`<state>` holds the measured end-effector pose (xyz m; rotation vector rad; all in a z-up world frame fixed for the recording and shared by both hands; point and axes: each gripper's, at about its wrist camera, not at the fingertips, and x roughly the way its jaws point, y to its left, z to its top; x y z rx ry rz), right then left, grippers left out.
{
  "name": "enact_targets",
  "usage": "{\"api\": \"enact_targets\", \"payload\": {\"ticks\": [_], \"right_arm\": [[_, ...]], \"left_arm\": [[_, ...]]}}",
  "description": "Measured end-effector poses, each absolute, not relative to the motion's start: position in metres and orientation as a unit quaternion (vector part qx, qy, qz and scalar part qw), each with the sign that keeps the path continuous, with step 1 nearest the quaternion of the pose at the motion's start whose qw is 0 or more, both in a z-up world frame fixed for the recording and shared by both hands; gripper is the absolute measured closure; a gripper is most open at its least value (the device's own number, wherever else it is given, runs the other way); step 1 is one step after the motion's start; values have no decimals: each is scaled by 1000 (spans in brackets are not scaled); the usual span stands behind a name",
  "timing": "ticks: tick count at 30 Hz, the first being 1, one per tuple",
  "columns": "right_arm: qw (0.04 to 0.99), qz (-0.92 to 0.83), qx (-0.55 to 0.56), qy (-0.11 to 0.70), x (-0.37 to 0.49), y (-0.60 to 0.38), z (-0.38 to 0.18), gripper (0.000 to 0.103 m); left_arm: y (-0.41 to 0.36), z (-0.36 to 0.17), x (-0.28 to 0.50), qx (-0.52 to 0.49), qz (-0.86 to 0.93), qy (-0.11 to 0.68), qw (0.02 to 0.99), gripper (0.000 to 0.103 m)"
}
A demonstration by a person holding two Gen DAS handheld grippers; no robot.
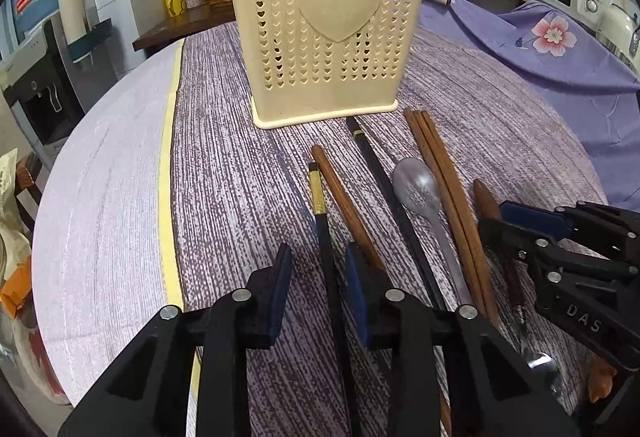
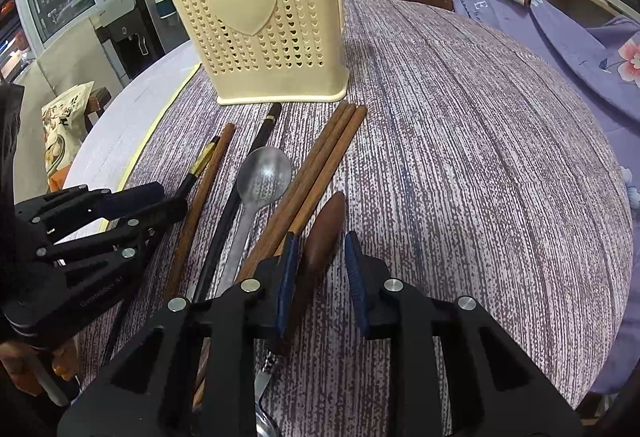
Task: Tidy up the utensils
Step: 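Grasp the wooden-handled spoon with the right tool while the left grasps the yellow-tipped chopstick, then lift both utensils and carry them over the cream holder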
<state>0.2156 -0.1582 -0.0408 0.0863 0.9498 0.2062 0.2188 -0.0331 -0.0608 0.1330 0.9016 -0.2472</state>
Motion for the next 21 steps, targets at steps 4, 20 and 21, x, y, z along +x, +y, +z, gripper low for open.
{"api": "enact_targets", "payload": {"ticks": [4,20,21], "right_arm": [[888,88,28,451,221,-152,-41,79],[901,132,96,401,222,-172,-17,86],[901,141,108,395,221,-177,-12,86]], "left_arm": [[-37,-61,229,64,-111,434,892,80],[-30,-49,250,8,-120,429,895,96],[-28,-43,248,1,-124,422,898,96]]}}
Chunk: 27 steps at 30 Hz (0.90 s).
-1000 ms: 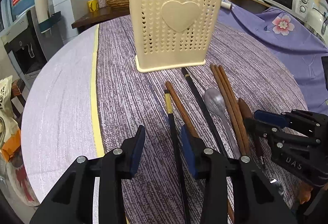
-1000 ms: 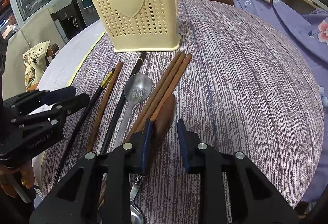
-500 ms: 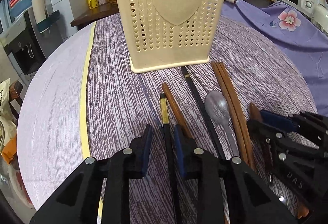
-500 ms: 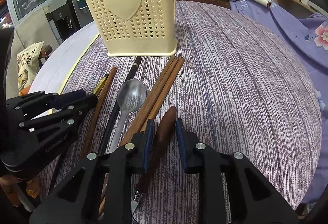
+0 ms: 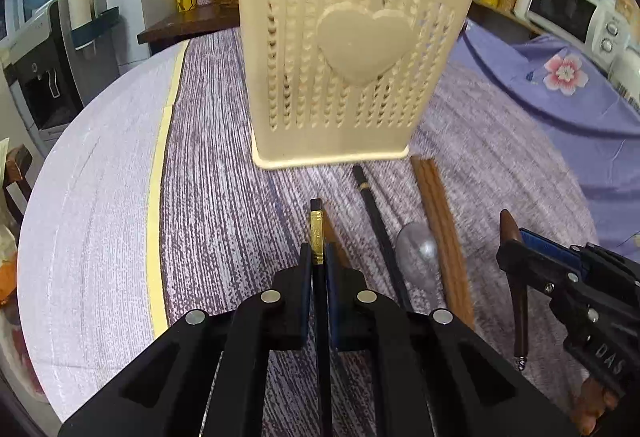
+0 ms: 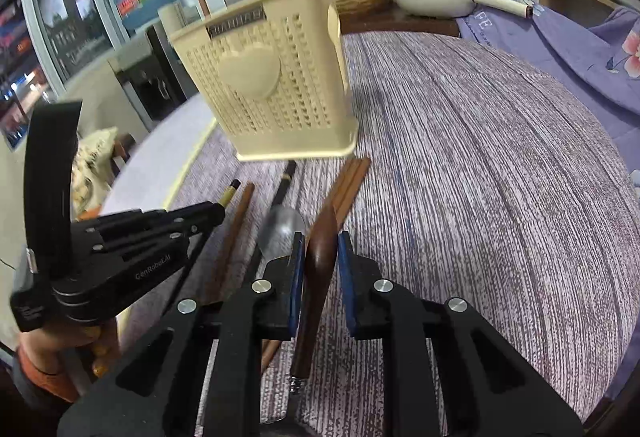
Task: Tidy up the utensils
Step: 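Lift both utensils and carry them over the cream holder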
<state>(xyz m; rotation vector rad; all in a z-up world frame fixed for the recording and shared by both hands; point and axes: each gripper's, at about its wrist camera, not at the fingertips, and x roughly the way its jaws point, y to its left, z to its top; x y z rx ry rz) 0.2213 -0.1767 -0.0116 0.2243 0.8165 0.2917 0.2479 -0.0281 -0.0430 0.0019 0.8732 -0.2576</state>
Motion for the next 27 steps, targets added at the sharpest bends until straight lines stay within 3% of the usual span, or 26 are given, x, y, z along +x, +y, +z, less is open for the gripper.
{"api": "enact_targets", "payload": {"ticks": [13,27], "right_arm": [[915,220,163,297,183,-216,60,87],[930,241,112,254,188,-204,105,87]], "left_arm": [[-1,51,201,-50,-145,295,943,96],[4,79,202,-65,-151,258,952,96]]}}
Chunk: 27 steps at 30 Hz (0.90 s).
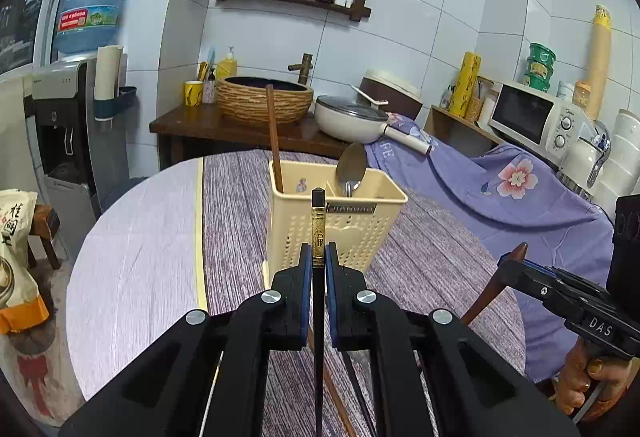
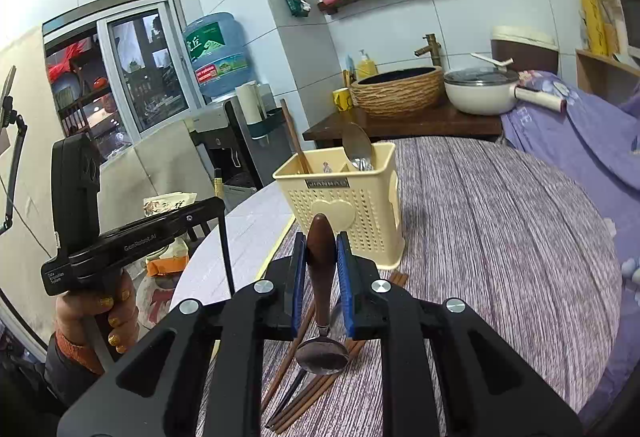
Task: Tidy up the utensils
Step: 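Lift both utensils and carry them over the cream holder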
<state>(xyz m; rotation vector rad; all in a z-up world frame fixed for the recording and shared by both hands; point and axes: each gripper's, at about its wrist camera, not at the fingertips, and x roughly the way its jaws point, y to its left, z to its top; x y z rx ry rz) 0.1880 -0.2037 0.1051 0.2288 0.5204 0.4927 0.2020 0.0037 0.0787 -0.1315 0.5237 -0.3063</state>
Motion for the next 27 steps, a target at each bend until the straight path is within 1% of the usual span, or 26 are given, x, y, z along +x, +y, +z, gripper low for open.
{"api": "enact_targets", "payload": {"ticks": [7,14,18,22,25,27], "right_arm": [[933,252,99,236,210,-200,138,87],[944,246,91,201,256,-196,200,87],[952,232,83,179,280,-190,231,87],[961,212,66,164,302,-180,242,87],[966,198,48,162,315,-171,232,87],[965,195,44,172,324,-164,218,87]], "left_arm": [[3,116,207,-69,-165,222,958,96],[-2,198,225,-67,-182,162,967,96],[-1,233,243,-70,-169,137,973,96],[-1,244,262,-69,-149,126,978,96],[-4,233,279,-59,-124,125,983,96],[-7,216,291,-58,-118,139,982,96]]}}
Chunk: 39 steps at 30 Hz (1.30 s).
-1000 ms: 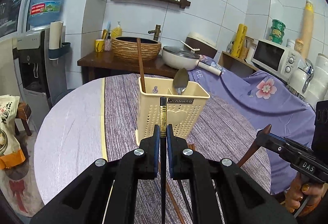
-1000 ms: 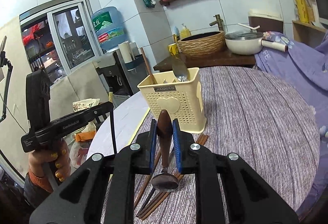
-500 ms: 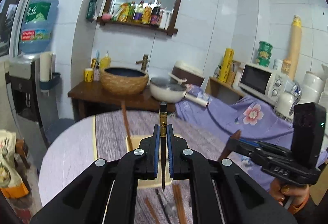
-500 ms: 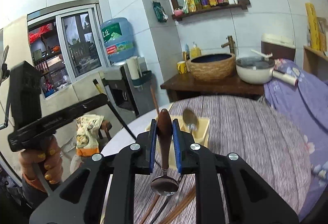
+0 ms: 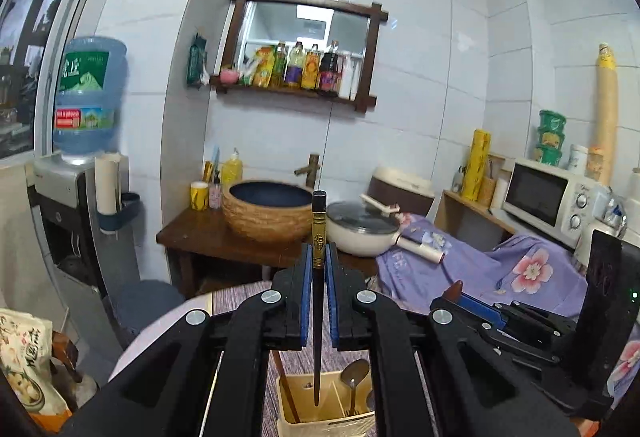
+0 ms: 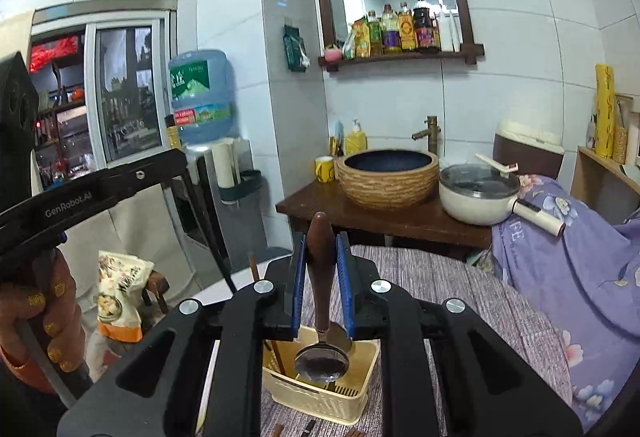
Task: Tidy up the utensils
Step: 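Lift both utensils and carry them over the cream holder, then lower both utensils into the holder and open both tools, then withdraw both open tools from the holder back toward the loose utensils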
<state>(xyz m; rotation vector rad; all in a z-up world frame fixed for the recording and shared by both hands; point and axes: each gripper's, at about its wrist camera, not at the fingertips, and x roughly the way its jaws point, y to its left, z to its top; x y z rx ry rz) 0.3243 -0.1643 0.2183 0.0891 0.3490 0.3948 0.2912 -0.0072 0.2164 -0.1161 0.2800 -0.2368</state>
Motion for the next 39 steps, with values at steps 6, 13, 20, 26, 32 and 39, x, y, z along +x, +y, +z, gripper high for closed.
{"api": "enact_targets", "payload": {"ticks": [6,13,20,26,32,39], "right_arm": [[960,186,33,206,343,-153,165,87],[951,189,44,239,351,-158,129,87],[946,186,48,263,354,-162,108,87],[948,186,51,254,352,-163,104,87],[958,184,46,214,335,-167,112,51],[968,161,38,187,309,-181,118,47]], "left_arm": [[-17,157,312,-46,-102,175,978,96],[-24,111,310,-22,-106,199,974,96],[-29,95,304,7,-96,189,977,96],[-32,94,301,15,-98,185,978,96],[-31,94,295,15,-96,179,979,75],[-28,97,279,14,-97,165,981,53]]}}
